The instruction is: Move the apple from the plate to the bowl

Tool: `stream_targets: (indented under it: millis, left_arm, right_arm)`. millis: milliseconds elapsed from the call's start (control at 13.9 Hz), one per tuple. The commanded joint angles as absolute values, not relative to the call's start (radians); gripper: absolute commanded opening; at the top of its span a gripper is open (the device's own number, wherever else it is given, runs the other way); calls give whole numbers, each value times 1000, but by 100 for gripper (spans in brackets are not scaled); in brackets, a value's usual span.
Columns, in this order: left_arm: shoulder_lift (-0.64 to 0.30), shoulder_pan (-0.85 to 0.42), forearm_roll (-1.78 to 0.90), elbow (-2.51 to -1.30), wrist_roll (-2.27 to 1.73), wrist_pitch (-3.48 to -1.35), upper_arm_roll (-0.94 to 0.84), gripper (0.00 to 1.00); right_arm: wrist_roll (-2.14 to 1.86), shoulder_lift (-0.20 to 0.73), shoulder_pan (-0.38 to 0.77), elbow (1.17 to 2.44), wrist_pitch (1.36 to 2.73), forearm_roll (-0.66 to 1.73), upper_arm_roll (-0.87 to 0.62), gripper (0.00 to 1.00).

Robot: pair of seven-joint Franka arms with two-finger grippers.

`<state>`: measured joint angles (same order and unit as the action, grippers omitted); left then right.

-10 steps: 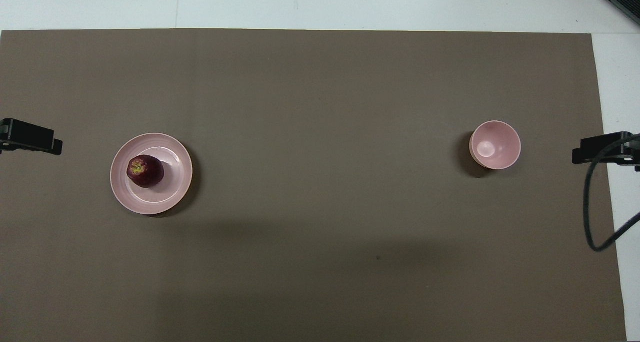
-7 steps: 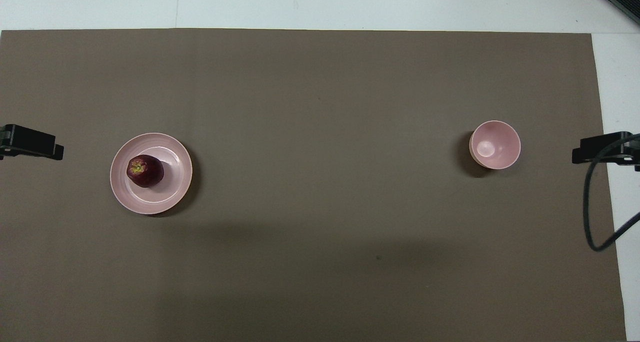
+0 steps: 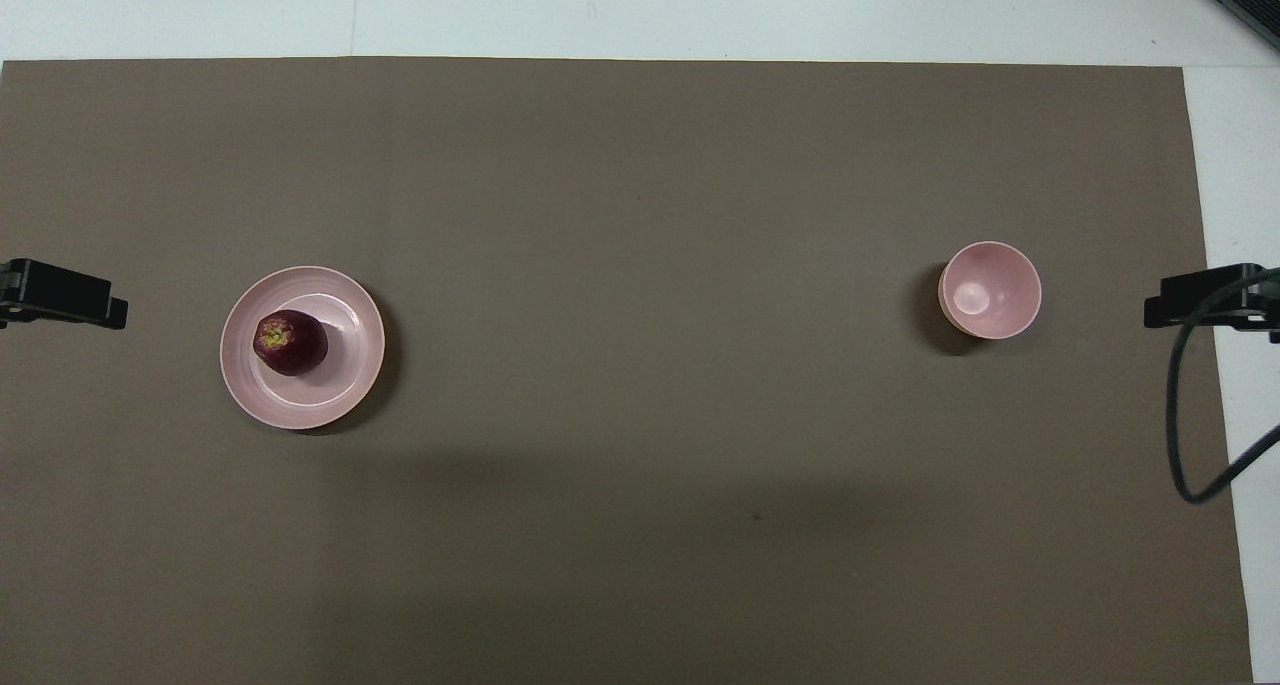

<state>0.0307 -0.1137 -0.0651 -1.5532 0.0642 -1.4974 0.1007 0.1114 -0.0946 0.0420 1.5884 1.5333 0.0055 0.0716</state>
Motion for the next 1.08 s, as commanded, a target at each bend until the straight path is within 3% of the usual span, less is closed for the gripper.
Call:
stream_targets:
  millis: [0,433,1009]
  left_arm:
    - [58,-115,-72,-1582,74,-1493,109,100]
    - [60,-132,-71,-1641,83,-1532,104,100]
    - [46,-167,-71,-2055,64,-2015,103,100]
  right_arm:
    - [97,-101,28,1594,1536,0,61,100]
    - [97,-101,28,1595,1536,0,61,100]
    - [97,-101,28,1595,1536,0,61,100]
